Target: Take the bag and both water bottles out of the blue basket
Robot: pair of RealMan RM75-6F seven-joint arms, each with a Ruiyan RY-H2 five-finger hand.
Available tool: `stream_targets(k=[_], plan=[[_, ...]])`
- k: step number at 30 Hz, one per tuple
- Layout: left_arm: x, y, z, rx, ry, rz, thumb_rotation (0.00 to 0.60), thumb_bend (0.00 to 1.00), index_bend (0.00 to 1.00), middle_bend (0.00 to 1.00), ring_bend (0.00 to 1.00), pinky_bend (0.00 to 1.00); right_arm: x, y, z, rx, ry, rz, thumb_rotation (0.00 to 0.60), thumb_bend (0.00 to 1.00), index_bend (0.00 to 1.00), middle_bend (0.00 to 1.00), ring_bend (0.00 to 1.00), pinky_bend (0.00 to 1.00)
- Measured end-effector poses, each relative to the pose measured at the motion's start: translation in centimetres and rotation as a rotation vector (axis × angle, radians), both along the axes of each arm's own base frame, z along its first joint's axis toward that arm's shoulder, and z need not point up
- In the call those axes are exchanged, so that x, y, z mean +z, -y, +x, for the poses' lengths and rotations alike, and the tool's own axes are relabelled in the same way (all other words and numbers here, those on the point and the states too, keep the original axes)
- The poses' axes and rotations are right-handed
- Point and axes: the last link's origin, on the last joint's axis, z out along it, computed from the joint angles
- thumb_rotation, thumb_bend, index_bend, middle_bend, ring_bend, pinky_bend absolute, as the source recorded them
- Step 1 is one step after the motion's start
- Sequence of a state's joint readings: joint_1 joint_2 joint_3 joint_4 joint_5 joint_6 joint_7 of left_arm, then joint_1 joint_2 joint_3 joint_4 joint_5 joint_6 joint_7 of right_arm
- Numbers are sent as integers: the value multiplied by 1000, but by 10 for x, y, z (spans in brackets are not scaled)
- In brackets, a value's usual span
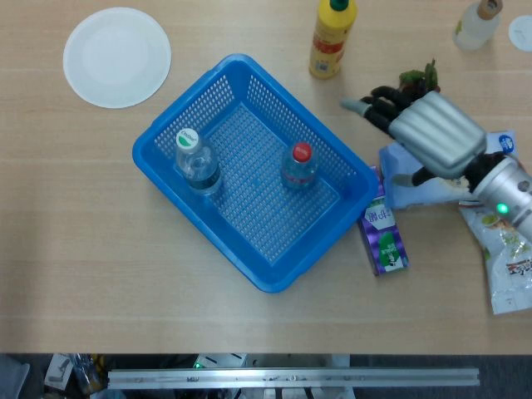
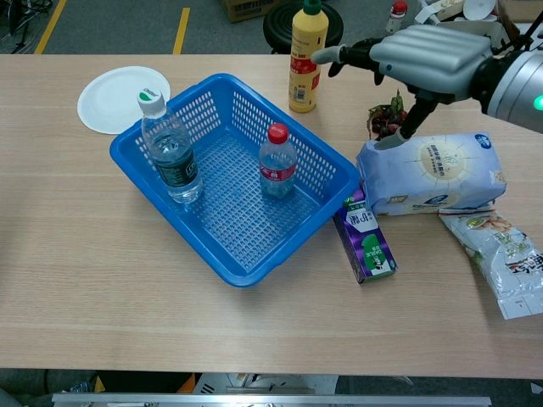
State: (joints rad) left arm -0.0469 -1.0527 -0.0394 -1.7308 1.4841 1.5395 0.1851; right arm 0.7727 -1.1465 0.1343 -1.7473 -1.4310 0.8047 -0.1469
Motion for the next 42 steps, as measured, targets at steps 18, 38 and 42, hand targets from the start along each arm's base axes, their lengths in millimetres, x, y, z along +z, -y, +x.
stream_targets(k=[18, 38, 42], plan=[[4, 5, 0, 2, -2, 5, 600, 229, 196, 276, 237, 347, -69, 23, 20, -111, 76, 98, 600, 0, 2, 204, 139, 368], [8, 9, -10, 19, 0, 14, 600, 229, 196, 276, 237, 347, -120, 31, 33, -170, 165, 203, 600, 0, 116, 276, 207, 441], [8, 9, -11, 20, 1, 15, 600, 229, 196, 276, 237, 347, -125, 31, 34, -174, 179, 213, 600, 0, 164, 303, 237, 474]])
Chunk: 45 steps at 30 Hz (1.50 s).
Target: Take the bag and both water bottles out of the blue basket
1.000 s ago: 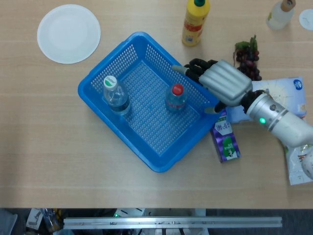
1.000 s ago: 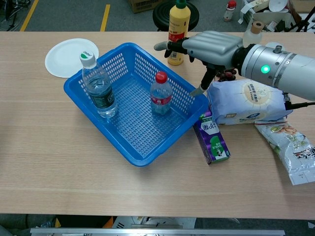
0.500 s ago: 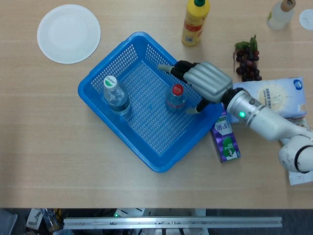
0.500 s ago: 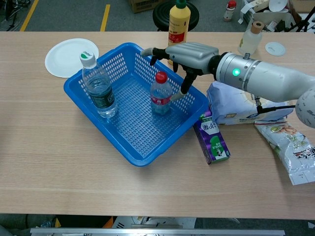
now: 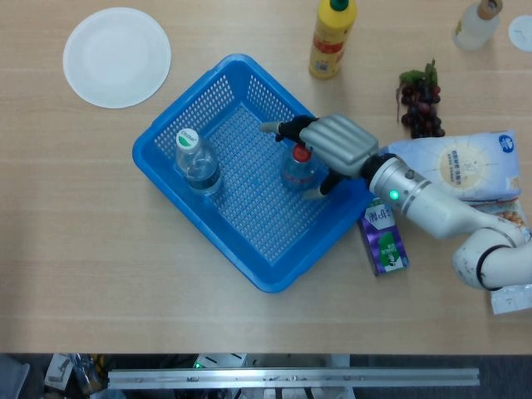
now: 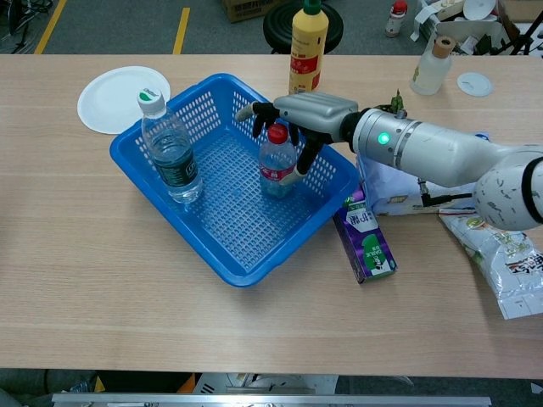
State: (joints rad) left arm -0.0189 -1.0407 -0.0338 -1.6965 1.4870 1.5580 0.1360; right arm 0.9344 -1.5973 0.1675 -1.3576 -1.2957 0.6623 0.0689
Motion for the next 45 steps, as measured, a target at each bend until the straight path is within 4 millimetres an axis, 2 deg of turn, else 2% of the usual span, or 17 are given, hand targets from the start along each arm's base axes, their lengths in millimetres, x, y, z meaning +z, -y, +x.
stream_targets(k=[5, 15, 22, 32, 40, 45], plan=[[1, -1, -1, 2, 3, 3, 600, 228, 196, 276, 237, 347, -4, 0, 2, 0, 9, 8, 600, 0, 226, 328, 268, 528], [0, 0, -3, 5, 11, -1, 600, 229, 196, 275, 238, 347, -7, -1, -2, -5, -5, 17, 600, 0, 275, 354, 303, 571], [0, 1, -3, 7, 11, -2, 600, 228, 196, 275, 237, 347, -8, 1, -4, 2, -19, -3, 600, 15, 419, 409, 383, 662], [0, 0, -3, 5, 11, -3, 600, 229, 196, 275, 237, 348, -14, 5, -2, -8, -11, -37, 600, 142, 582, 508, 511, 803], [1, 1, -2, 7, 12, 2, 600, 228, 196, 275, 238, 347, -13, 4, 1, -12, 24, -38, 600, 153, 608, 530, 540, 845], [1, 0, -2, 11, 11, 2, 600, 228, 196, 275, 237, 347, -5, 5, 6, -25, 70, -36, 600, 153, 609, 531, 550, 851]])
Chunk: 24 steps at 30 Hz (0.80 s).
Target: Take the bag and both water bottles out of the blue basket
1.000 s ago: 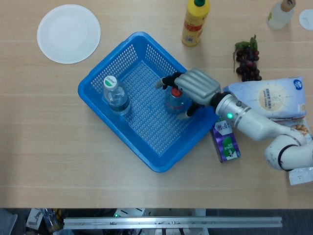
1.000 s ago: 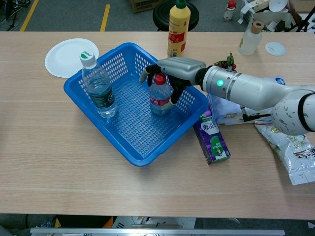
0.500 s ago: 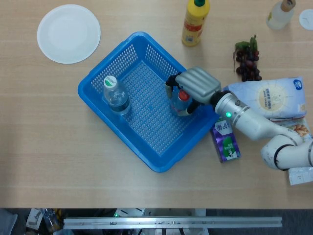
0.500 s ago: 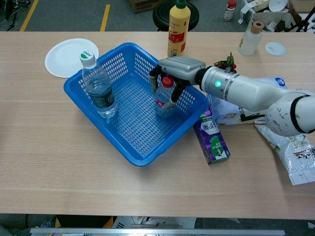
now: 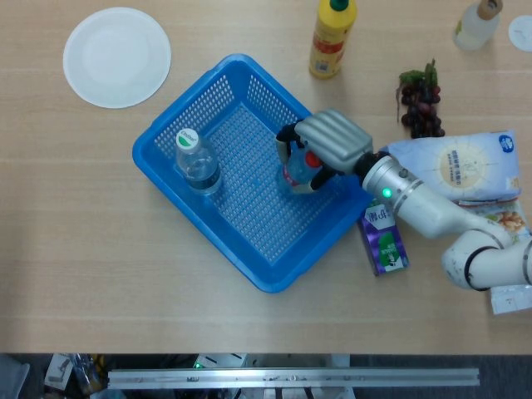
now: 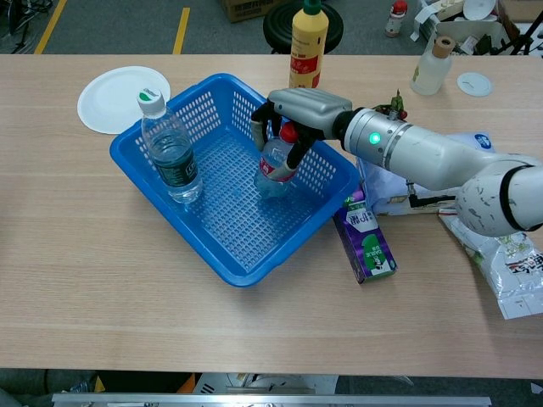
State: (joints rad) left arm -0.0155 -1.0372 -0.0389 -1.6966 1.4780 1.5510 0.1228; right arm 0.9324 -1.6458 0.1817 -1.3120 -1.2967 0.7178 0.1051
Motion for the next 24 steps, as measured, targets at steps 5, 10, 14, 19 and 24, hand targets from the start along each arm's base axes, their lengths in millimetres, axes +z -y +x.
stream_targets(k=[5, 10, 14, 19, 24], plan=[[1, -1, 1, -2, -2, 1, 600, 229, 196, 275, 237, 347, 22, 2, 5, 8, 39, -16, 600, 153, 609, 531, 551, 851], [0, -1, 1, -5, -2, -2, 600, 228, 196, 275, 237, 347, 54, 4, 4, 11, 67, -53, 600, 152, 609, 531, 551, 851], [-1, -2, 2, -11, -1, -6, 600, 228, 196, 275, 237, 347, 89, 6, -2, 5, 80, -104, 600, 151, 609, 531, 551, 851], [-1, -3, 2, -16, 0, -5, 600, 228, 196, 275, 237, 347, 126, 8, -15, -32, 99, -169, 600, 147, 609, 531, 551, 851], [-3, -3, 5, -24, -1, -12, 600, 228, 196, 275, 237, 348, 147, 15, -35, -81, 67, -220, 600, 145, 609, 531, 551, 852]])
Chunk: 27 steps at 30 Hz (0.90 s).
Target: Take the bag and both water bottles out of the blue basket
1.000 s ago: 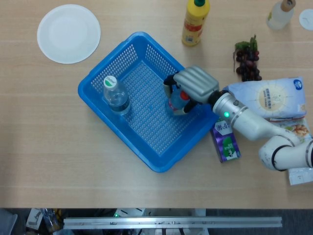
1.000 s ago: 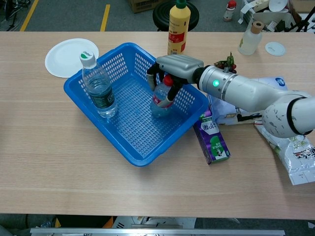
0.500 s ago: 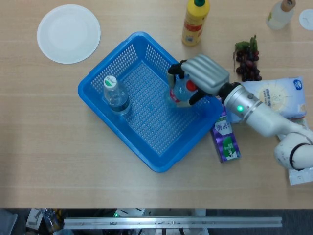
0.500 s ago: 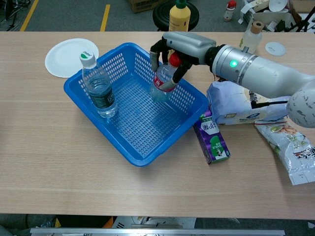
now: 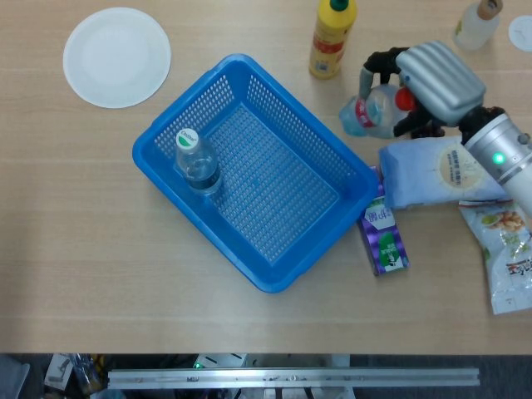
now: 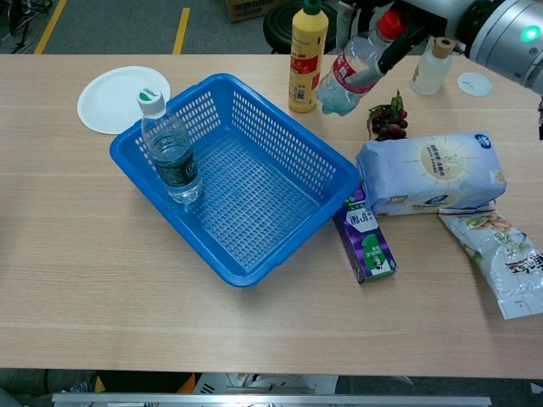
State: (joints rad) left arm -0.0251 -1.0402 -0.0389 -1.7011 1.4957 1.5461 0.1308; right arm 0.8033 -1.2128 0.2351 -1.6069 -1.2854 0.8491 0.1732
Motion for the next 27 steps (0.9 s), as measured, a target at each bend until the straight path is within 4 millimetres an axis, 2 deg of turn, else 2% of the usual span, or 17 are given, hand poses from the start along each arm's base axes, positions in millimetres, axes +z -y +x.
stream_targets(k=[7, 14, 19, 24, 27], plan=[[-2, 0, 2, -6, 0, -2, 600, 228, 196, 275, 237, 347, -7, 14, -28, -65, -94, -16, 600, 145, 609, 531, 551, 851], [-1, 0, 3, -3, -3, 1, 600, 228, 196, 275, 237, 345, -40, 26, -49, -115, -157, 15, 600, 134, 609, 531, 551, 851], [-1, 0, 4, -2, -4, 3, 600, 228, 196, 275, 237, 337, -66, 31, -56, -139, -174, 38, 600, 105, 609, 531, 551, 848], [-1, 0, 5, 0, -6, 0, 600, 228, 196, 275, 237, 337, -86, 36, -61, -156, -184, 57, 600, 92, 608, 520, 538, 800], [-2, 0, 5, 2, -5, -4, 600, 228, 196, 275, 237, 337, -97, 37, -62, -161, -197, 75, 600, 87, 536, 457, 481, 736]])
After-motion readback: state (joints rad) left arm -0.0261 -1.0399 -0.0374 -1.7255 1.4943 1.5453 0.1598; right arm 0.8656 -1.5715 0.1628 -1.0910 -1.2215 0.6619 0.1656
